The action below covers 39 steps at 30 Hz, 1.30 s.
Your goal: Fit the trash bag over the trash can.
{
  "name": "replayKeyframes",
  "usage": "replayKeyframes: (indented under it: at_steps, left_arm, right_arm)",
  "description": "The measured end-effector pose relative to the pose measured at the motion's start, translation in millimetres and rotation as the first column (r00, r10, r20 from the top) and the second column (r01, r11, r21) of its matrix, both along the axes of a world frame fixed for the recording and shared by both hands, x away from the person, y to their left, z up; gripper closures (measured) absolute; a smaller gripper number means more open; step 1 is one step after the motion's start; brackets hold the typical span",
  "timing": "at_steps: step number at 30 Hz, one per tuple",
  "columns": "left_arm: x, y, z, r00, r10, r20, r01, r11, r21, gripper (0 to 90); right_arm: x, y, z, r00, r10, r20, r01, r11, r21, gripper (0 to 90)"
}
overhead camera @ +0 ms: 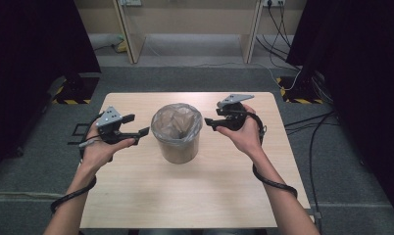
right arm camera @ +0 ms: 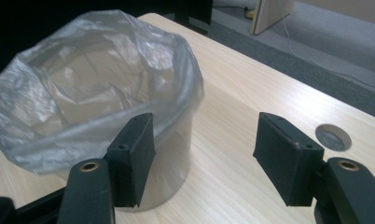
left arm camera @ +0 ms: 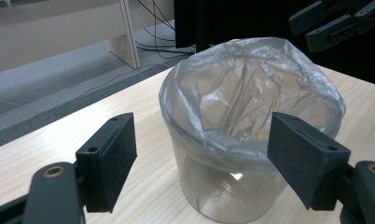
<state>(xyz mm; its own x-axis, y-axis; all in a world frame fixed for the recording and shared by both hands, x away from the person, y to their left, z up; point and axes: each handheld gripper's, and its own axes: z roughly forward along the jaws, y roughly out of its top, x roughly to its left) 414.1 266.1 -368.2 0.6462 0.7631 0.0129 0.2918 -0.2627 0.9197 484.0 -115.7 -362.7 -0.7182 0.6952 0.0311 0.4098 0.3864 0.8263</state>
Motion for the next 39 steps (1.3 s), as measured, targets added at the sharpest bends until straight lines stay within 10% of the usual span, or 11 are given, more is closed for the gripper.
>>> replayKeyframes:
  at_steps: [39]
  left_arm:
    - [-27.9,34.4,-60.0,0.993,0.116,-0.026,-0.116,0.9933,-0.002,24.2]
  right_arm:
    - [-31.1,-77.3,-49.1,0.9846,-0.172,-0.031,0.172,0.9851,0.002,36.6]
